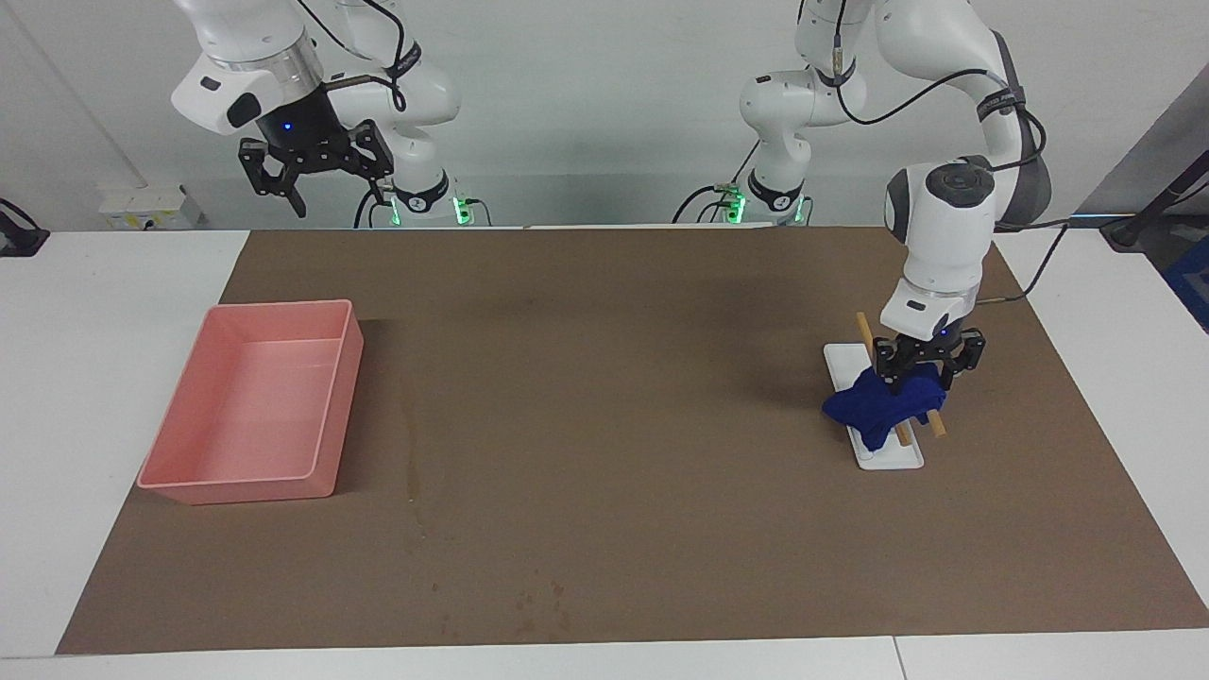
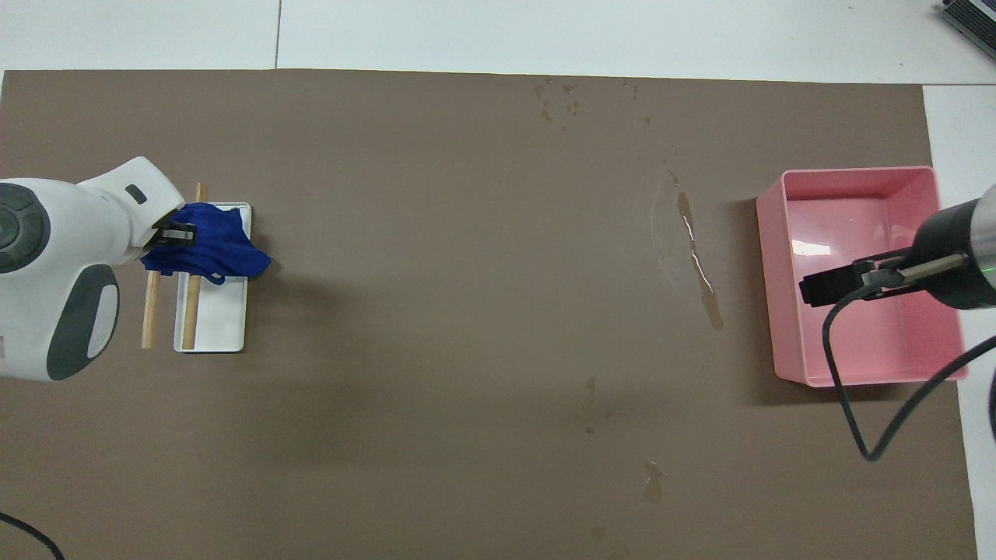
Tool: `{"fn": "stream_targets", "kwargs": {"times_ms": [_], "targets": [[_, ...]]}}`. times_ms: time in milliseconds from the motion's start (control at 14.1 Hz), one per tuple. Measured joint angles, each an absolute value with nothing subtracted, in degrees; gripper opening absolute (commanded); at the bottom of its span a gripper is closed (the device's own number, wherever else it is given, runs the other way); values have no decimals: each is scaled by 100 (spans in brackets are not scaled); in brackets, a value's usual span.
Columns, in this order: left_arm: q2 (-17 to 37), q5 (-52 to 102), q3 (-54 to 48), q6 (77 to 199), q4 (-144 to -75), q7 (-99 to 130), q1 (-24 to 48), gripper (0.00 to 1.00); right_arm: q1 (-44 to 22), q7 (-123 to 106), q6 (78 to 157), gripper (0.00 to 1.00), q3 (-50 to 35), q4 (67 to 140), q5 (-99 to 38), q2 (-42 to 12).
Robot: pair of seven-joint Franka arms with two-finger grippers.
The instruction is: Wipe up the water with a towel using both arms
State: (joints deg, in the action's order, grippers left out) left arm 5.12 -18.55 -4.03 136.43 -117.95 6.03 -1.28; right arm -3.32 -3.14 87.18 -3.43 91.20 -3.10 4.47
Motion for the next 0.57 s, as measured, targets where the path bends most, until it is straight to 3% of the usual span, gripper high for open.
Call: {"fn": "stream_targets", "kwargs": {"times_ms": [283, 425, 567], "targets": [[499, -1877, -393, 13640, -11755, 605, -135, 21, -354, 655, 9010, 100, -370, 9347, -915, 483], [489, -1888, -398, 13640, -11738, 605, -135, 1, -481, 1103, 9227, 100, -389, 9468, -1055, 486], [454, -1940, -417, 13634, -11715, 605, -135, 0, -598, 1522, 9391, 100, -401, 9591, -1221, 487]]}}
